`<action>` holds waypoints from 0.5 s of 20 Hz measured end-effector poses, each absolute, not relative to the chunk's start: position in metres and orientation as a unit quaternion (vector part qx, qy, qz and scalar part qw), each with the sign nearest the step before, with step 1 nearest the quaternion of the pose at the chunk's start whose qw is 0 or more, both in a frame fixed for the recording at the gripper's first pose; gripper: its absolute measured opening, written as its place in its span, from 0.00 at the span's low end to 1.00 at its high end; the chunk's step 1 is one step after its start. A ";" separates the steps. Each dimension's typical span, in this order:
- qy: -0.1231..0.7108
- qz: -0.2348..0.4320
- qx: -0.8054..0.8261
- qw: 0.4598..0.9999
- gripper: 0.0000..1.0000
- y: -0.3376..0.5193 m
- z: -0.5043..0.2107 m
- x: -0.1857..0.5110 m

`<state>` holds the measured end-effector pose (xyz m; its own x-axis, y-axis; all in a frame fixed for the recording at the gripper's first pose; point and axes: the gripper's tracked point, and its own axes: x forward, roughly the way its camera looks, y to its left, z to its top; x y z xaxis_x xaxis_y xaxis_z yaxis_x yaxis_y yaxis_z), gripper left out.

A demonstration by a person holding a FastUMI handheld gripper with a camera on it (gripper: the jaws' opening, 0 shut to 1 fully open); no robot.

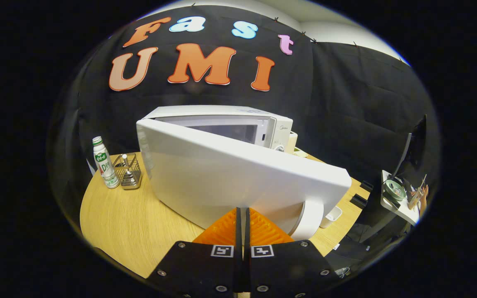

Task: Open the microwave, put the food inside, and close the microwave door.

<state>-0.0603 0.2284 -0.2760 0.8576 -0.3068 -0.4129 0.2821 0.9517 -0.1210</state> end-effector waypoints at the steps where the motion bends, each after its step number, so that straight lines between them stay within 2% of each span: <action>1: 0.211 -0.157 -0.021 0.964 0.01 0.220 -0.276 -0.053; 7: 0.188 -0.187 0.000 0.964 0.01 0.175 -0.282 0.004; 10: 0.173 -0.176 -0.007 0.969 0.01 0.159 -0.275 0.035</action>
